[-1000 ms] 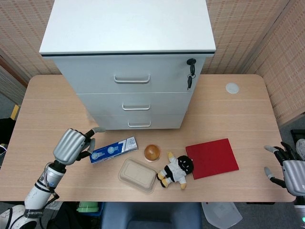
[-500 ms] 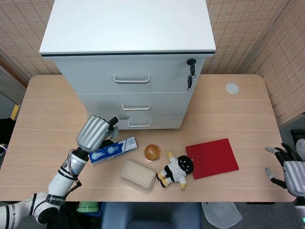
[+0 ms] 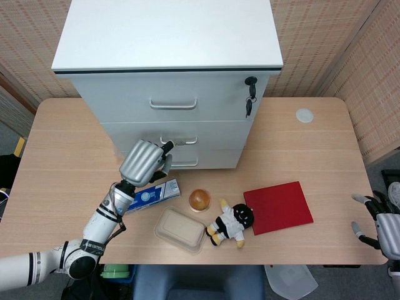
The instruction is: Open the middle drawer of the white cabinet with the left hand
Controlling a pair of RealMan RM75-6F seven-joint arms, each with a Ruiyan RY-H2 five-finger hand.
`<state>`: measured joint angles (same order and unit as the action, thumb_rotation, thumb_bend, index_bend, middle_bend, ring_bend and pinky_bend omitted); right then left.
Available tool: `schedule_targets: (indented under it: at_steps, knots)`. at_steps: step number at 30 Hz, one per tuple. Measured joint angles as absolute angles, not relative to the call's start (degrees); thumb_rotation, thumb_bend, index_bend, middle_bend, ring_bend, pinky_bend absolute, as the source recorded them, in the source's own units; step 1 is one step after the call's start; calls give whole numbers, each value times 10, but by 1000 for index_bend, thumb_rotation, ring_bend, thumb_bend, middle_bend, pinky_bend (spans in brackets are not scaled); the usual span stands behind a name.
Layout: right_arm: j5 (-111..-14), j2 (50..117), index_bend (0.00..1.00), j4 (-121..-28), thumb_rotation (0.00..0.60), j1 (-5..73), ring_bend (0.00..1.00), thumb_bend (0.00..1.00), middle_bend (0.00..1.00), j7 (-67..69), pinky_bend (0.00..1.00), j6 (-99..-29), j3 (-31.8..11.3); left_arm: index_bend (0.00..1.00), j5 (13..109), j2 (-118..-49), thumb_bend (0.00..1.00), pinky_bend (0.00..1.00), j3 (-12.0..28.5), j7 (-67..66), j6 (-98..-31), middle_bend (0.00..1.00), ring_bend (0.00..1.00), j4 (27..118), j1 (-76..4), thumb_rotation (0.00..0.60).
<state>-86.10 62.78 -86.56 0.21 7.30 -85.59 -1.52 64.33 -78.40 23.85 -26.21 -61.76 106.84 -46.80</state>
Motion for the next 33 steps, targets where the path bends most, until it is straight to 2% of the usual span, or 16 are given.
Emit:
schedule_targets:
  at_steps: [11,33]
  knots:
    - [-857,631,228,-857,600,2,229,310,278,81,245,-851,-17,282,572,-785,698,1000,237,-307,-624,1000,989,1060,-503,600]
    - [-856,633,228,-857,600,3,233,310,283,79,245,-847,-17,357,555,-769,698,1000,200,-345,-668,1000,989,1087,-515,600]
